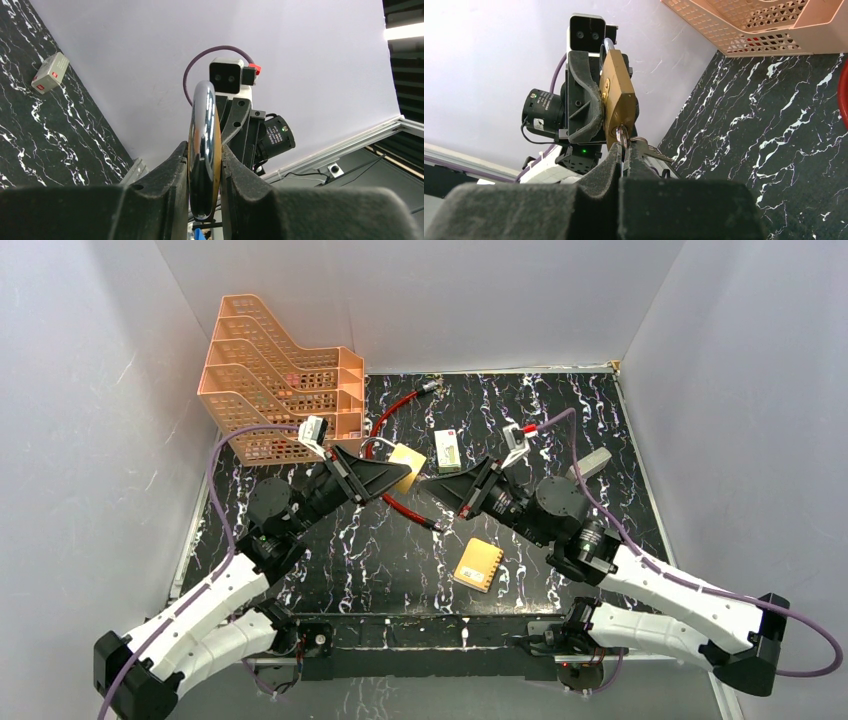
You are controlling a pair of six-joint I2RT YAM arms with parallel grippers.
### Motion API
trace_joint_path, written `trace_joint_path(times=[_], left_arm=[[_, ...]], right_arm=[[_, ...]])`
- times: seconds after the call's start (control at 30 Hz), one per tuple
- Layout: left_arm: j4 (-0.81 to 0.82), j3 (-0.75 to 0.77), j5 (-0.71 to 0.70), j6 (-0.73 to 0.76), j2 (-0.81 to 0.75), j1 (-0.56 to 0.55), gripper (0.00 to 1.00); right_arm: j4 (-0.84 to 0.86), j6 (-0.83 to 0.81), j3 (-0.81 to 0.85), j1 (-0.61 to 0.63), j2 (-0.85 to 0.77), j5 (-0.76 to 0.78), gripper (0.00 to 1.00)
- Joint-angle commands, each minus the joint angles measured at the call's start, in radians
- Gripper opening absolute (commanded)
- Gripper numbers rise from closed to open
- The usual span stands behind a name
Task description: Unlock with the key
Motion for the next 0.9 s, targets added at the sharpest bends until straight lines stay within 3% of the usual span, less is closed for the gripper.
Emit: trace_joint_path(times=[0.0, 0.4, 0.87], left_arm=[[0.081, 0.073, 0.106, 0.08, 0.006, -0.098, 0.0], [0.105, 0.007, 0.153, 0.403, -0.1, -0.101, 0.0], [0.191, -0.037, 0.294, 0.624, -0.105, -0.101, 0.0]], right_arm=[[0.042, 0.019, 0.02, 0.01, 0.015, -0.031, 0.0], [0.28, 0.206, -0.129, 0.01, -0.058, -0.171, 0.0], [0.551, 0.35, -0.18, 0.01, -0.041, -0.274, 0.0]])
